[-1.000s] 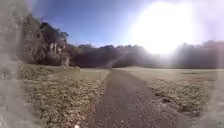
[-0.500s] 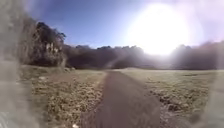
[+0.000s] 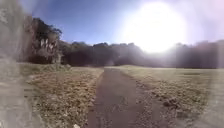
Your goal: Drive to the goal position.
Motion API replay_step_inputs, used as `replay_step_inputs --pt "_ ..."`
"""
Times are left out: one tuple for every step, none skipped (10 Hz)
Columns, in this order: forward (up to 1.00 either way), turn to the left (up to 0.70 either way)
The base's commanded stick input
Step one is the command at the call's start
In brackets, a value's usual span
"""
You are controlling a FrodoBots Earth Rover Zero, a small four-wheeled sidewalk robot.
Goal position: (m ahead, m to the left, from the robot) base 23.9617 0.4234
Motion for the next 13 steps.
replay_step_inputs --pt "0.6 -0.15" --pt "0.6 -0.15" --pt "0.6 -0.15" --pt "0.6 -0.15" --pt "0.6 -0.15" --pt "0.6 -0.15" --pt "0.6 -0.15" --pt "0.6 -0.15" --pt "0.6 -0.13" --pt "0.6 -0.09" --pt "0.6 -0.05" --pt "0.6 -0.03" --pt "0.6 0.0"
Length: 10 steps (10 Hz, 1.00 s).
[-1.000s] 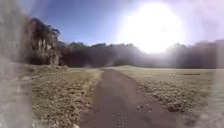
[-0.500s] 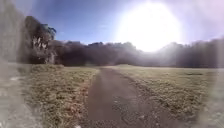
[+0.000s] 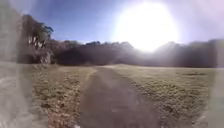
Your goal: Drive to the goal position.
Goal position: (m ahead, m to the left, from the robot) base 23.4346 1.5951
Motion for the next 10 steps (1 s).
replay_step_inputs --pt "0.6 0.0" --pt "0.6 0.0" --pt "0.6 0.0" --pt "0.6 0.0" --pt "0.6 0.0" --pt "0.6 0.0" --pt "0.6 0.0" --pt "0.6 0.0" --pt "0.6 0.0" --pt "0.6 0.0"
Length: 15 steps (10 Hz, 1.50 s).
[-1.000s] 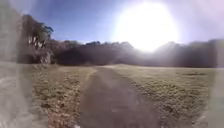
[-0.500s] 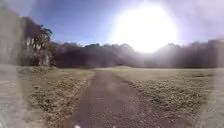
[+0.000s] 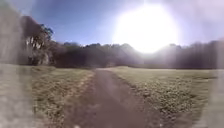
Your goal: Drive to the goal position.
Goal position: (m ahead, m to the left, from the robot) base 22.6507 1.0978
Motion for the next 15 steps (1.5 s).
replay_step_inputs --pt "0.6 0.0" --pt "0.6 0.0" --pt "0.6 0.0" --pt "0.6 0.0" --pt "0.6 0.0" --pt "0.6 0.0" --pt "0.6 0.0" --pt "0.6 0.0" --pt "0.6 0.15" --pt "0.6 0.15" --pt "0.6 0.15" --pt "0.6 0.15" --pt "0.6 0.15" --pt "0.6 0.15" --pt "0.6 0.15"
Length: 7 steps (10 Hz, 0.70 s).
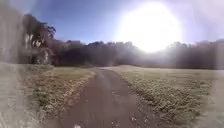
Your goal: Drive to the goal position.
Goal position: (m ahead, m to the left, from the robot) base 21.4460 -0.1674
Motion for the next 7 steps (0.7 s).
replay_step_inputs --pt "0.6 0.15" --pt "0.6 0.15" --pt "0.6 0.15" --pt "0.6 0.15" --pt "0.6 0.15" --pt "0.6 0.15" --pt "0.6 0.15"
